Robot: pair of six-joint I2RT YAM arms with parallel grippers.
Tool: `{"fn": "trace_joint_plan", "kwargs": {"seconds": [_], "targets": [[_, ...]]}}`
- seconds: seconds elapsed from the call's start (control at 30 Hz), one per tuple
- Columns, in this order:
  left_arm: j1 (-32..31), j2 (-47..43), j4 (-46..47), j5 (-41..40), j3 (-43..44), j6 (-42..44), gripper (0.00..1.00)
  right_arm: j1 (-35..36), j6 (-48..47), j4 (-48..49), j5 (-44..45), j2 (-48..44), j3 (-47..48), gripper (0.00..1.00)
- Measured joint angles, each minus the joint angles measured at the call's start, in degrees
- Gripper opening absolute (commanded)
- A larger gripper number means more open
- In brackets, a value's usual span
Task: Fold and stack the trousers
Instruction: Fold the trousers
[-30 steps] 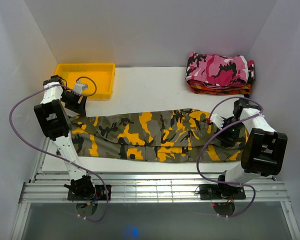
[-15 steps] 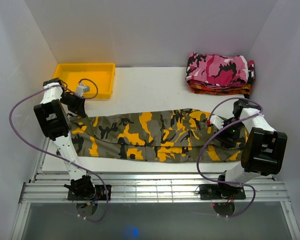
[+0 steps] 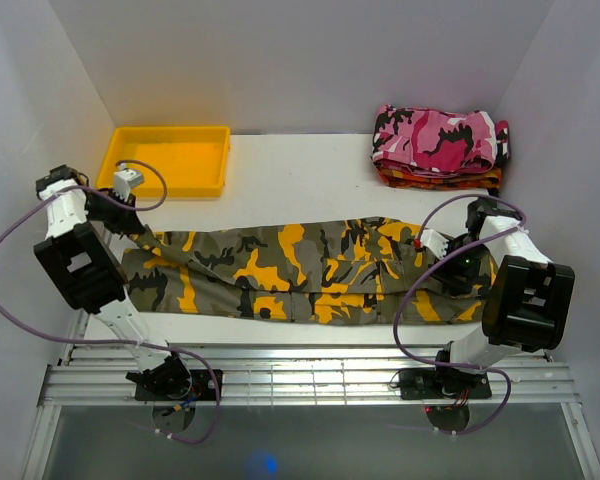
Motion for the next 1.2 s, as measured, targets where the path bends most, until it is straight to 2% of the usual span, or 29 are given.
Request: {"fn": "trace_joint_plan", "kwargs": {"seconds": [0.17,0.37,0.5,0.57,0.87,0.97,1.03,1.07,1.13,1.17,1.2], "targets": [[4.5,-10.8,-0.8,1.4,-11.7,8.0,0.0,0.0,-0.8,-1.3,-0.2,-0.3,0.0,0.76],[4.6,-11.7,-0.3,2.7,-19.3,11.0,0.0,0.4,-3.3,-2.8,-1.7,-4.6,0.0,0.78],[5.1,-11.6,0.2,4.0,-19.4,11.1,0.0,1.9,-4.3,-3.9,-4.3,-7.1,0.4,0.87],[5.3,-11.3,0.2,4.4,-18.9,10.9,0.0,3.1,-4.4,-4.4,-5.4,-7.1,0.8,0.88],[7.0,-9.5,0.0,7.4,-15.3,10.4,0.0,9.3,-3.2,0.5,-4.4,-9.4,-7.5,0.82],[8.2,-8.8,-0.7,8.5,-13.5,9.9,0.0,10.2,-2.1,3.0,-3.5,-8.6,-7.7,0.72],[9.1,-8.0,-1.0,9.3,-11.5,9.4,0.0,10.3,-1.2,5.5,-2.8,-8.2,-7.7,0.54],[9.5,-7.7,-1.0,9.7,-10.6,9.3,0.0,10.3,-0.6,7.0,-2.5,-8.1,-7.7,0.37],[10.1,-7.2,-1.4,10.4,-9.0,9.2,0.0,10.3,0.6,9.1,-2.4,-7.9,-7.6,0.16],[10.3,-7.0,-1.5,10.8,-8.6,9.0,0.0,10.3,1.3,9.7,-2.4,-7.8,-7.6,0.08],[10.5,-6.9,-1.6,11.1,-8.2,8.9,0.0,10.4,1.8,10.1,-2.4,-7.8,-7.5,0.08]]}}
